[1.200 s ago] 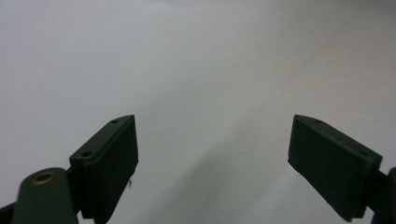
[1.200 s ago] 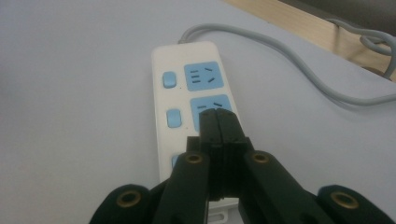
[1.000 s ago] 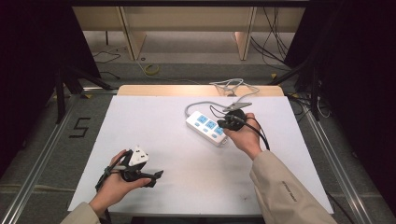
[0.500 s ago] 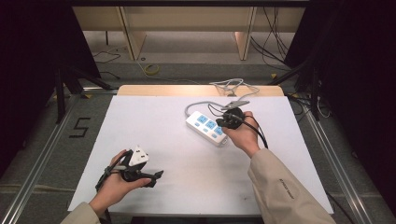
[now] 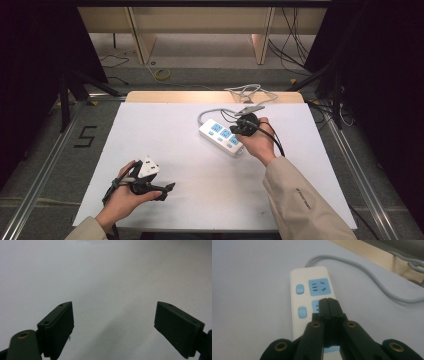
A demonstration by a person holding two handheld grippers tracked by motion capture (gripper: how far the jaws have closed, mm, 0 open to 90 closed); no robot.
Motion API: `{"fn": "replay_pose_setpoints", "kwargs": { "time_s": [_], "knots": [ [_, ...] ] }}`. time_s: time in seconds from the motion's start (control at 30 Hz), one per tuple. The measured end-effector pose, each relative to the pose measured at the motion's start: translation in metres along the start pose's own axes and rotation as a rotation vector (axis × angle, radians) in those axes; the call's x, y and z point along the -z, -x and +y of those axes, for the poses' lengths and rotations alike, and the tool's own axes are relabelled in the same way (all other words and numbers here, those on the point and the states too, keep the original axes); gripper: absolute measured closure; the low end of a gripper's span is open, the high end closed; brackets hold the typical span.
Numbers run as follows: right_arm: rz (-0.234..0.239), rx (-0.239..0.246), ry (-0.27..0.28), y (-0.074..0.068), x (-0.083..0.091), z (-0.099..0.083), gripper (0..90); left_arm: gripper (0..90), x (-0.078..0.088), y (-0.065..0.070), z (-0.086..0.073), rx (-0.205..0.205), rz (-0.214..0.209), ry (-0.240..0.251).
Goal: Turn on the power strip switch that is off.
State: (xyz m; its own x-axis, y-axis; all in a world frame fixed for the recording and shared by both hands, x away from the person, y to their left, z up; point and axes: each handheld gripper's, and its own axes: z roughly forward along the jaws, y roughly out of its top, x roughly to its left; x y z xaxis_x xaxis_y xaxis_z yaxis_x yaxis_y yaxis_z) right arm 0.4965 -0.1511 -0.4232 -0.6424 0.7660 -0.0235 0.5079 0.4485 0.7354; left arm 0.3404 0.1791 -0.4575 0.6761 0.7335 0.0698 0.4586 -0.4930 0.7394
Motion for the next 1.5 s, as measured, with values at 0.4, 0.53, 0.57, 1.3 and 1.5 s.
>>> {"fn": "replay_pose_setpoints", "kwargs": {
  "time_s": [0.4, 0.53, 0.57, 1.3, 1.5],
  "knots": [
    [-0.002, 0.004, -0.007, 0.000, -0.006, 0.005, 90.0, 15.7, 0.000, 0.000, 0.000, 0.000, -0.001, 0.002],
    [-0.001, 0.004, -0.009, 0.000, -0.008, 0.007, 90.0, 15.7, 0.000, 0.000, 0.000, -0.001, -0.001, 0.002],
    [-0.001, 0.004, -0.011, 0.000, -0.009, 0.007, 90.0, 15.7, 0.000, 0.000, 0.000, 0.001, -0.002, 0.004],
    [0.010, 0.005, -0.026, -0.004, -0.022, 0.016, 90.0, 15.9, 0.000, 0.001, 0.001, -0.002, -0.005, 0.003],
    [0.011, 0.006, -0.031, -0.004, -0.023, 0.018, 90.0, 15.9, 0.000, 0.001, 0.001, -0.002, -0.005, 0.003]
  ]
}}
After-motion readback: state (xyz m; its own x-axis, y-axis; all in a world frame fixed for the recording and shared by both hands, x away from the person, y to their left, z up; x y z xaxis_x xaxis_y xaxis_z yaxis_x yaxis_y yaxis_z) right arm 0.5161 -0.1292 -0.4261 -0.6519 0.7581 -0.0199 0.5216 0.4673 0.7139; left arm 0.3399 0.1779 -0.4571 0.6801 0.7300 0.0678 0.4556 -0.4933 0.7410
